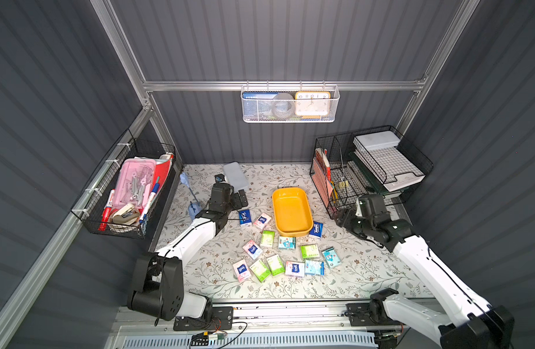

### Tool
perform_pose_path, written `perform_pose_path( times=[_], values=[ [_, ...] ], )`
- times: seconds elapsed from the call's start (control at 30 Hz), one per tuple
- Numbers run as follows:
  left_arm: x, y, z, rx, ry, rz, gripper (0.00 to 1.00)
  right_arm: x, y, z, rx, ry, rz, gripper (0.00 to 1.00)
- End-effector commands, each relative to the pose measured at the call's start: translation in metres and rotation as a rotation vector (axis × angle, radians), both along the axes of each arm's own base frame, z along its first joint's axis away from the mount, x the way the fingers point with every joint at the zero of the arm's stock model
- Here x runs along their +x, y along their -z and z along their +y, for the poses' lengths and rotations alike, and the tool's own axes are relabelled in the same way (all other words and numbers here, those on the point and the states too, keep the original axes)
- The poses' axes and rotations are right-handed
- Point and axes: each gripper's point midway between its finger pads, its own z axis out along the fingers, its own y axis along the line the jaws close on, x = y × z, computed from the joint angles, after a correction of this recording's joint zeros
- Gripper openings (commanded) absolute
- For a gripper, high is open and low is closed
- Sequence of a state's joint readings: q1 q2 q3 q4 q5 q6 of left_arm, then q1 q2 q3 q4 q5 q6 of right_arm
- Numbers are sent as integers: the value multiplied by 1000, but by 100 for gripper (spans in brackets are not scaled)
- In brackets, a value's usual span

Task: Put the pocket tissues into the storage box
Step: Move the storage box to the center of the board.

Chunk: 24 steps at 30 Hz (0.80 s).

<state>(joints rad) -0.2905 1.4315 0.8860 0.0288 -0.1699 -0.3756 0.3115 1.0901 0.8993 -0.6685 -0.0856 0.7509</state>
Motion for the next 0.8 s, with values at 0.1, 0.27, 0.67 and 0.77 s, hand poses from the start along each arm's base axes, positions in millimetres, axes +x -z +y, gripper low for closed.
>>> perform_pose_path(
  times=[0.1,0.27,0.67,0.77],
  values=[
    [-25,16,-22,-105,85,126,99,-9,53,28,39,-66,286,52],
    [-35,19,-21,-92,100,139,99,10,69,36,-9,-97,314,52],
    [-41,10,-15,-95,79,109,99,35,95,59,-203,-236,287,72],
    [-41,10,-13,-85,73,104,99,41,100,62,-214,-245,290,72]
  ],
)
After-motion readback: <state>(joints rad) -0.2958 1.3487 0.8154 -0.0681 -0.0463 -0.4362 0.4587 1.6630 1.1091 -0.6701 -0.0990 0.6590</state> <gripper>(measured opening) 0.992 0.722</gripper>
